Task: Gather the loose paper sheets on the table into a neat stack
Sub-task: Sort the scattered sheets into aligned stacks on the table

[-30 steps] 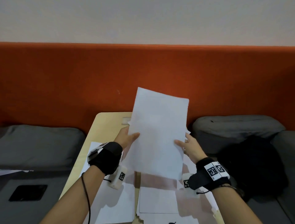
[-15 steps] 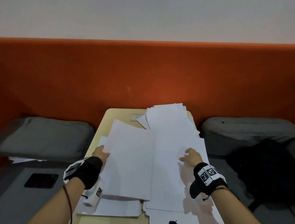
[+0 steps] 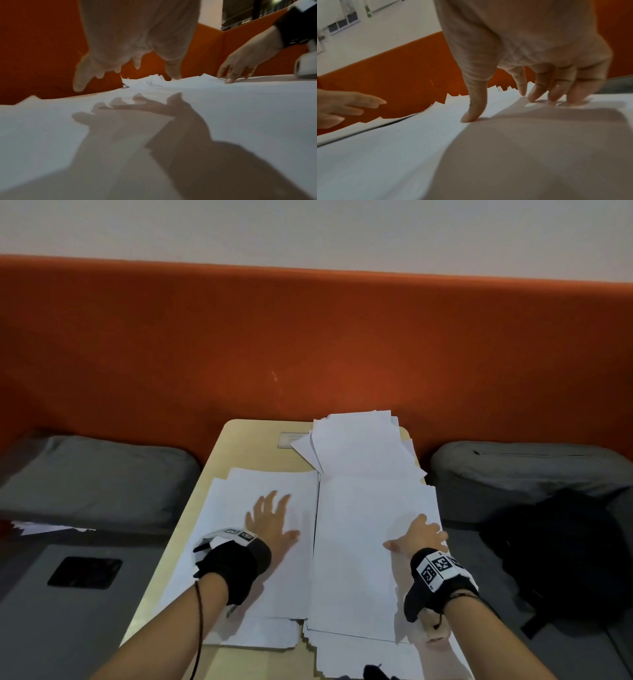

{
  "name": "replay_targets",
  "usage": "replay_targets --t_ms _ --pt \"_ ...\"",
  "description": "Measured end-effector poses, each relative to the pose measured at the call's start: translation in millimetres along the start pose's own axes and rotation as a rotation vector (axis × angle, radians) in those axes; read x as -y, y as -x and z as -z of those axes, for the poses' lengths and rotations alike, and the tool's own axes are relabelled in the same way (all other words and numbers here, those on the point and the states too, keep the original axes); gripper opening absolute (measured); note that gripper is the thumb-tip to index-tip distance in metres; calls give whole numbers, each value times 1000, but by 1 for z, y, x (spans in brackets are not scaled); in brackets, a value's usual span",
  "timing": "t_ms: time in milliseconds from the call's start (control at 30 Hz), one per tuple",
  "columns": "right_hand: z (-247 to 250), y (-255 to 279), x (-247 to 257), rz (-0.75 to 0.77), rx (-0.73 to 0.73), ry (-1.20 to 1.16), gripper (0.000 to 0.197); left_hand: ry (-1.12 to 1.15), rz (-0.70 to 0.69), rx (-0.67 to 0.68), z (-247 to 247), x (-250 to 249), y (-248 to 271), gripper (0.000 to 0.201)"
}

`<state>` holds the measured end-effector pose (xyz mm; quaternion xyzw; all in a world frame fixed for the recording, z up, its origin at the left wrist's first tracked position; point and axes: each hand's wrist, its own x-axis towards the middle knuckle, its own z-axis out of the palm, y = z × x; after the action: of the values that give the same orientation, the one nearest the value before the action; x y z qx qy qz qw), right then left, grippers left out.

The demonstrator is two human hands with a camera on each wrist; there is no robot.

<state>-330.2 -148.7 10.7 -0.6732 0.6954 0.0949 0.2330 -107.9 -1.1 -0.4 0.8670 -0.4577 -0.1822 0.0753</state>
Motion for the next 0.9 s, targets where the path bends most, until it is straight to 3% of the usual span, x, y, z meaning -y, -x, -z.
replay_targets --t_ms 100,167,333,533,633,900 --pt "1 2 -2 -19 -16 0 97 -67 -66 332 -27 -6 2 88" --pt "2 2 -3 -21 -10 -12 100 -135 -61 397 -38 -2 4 88" --pt "-3 0 -10 41 -25 -21 100 -132 -62 415 -39 0 4 87" --pt "-11 2 -11 359 -230 39 55 -142 -59 418 -38 -1 6 87" --pt "-16 4 -11 455 -219 72 57 -139 -55 430 -36 -3 6 88" --pt "-25 14 -6 405 -100 95 70 -152 -46 417 -36 -3 8 87"
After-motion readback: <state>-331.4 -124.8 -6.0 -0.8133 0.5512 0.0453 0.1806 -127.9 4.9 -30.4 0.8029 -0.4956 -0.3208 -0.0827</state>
